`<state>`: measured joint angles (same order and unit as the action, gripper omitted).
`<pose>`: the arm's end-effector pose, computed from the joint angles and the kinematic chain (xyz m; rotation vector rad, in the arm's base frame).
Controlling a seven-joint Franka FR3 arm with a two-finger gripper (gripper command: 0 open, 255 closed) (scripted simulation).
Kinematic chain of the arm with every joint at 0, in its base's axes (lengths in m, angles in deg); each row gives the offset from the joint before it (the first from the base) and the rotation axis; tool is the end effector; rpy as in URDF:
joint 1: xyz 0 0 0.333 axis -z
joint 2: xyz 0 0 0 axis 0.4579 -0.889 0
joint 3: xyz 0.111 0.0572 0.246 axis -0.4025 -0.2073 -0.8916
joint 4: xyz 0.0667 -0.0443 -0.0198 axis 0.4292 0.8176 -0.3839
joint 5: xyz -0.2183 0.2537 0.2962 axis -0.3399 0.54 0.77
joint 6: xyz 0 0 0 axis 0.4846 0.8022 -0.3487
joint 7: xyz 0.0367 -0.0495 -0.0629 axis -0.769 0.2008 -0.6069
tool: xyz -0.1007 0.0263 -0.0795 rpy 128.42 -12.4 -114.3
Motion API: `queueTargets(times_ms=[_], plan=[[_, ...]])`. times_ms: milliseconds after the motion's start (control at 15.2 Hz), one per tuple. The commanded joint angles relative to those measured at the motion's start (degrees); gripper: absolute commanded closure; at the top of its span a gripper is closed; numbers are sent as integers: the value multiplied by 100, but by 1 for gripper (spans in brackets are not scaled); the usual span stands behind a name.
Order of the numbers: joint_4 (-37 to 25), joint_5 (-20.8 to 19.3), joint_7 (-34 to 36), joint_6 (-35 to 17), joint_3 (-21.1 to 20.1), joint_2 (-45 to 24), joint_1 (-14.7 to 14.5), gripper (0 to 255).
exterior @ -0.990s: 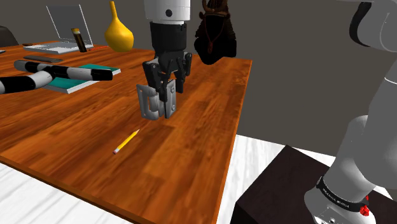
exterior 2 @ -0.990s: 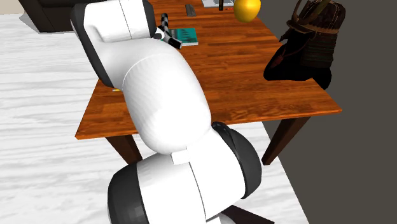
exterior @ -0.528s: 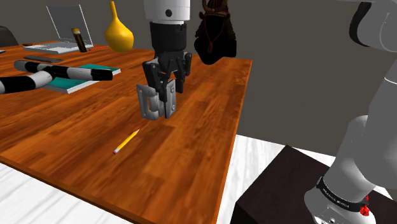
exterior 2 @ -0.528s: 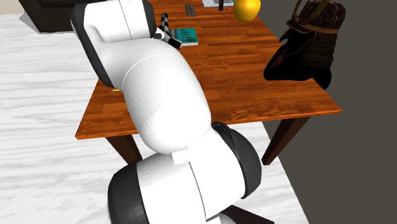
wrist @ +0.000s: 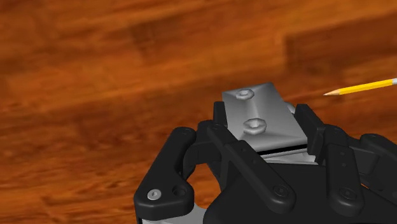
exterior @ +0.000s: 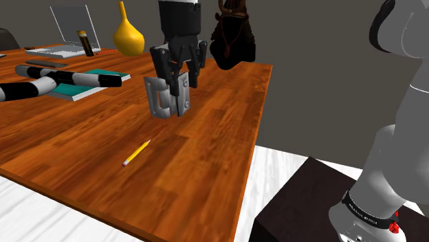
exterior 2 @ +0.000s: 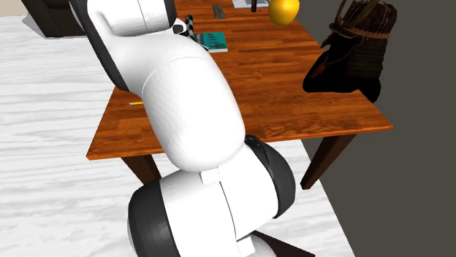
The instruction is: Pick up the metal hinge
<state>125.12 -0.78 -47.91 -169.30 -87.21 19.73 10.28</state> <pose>0.4578 0.4342 0.6064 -3.1112 -0.3741 -0.0626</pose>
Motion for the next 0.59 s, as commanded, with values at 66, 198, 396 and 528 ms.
queueTargets(times_ms=[66, 198, 396, 528], plan=[[-476, -92, 28, 326, -20, -172, -60, 255], [-791, -159, 55, 537, -37, -291, -114, 255], [-1318, -283, 100, 877, -62, -503, -222, 255], [-1346, -289, 103, 895, -62, -514, -229, 255]])
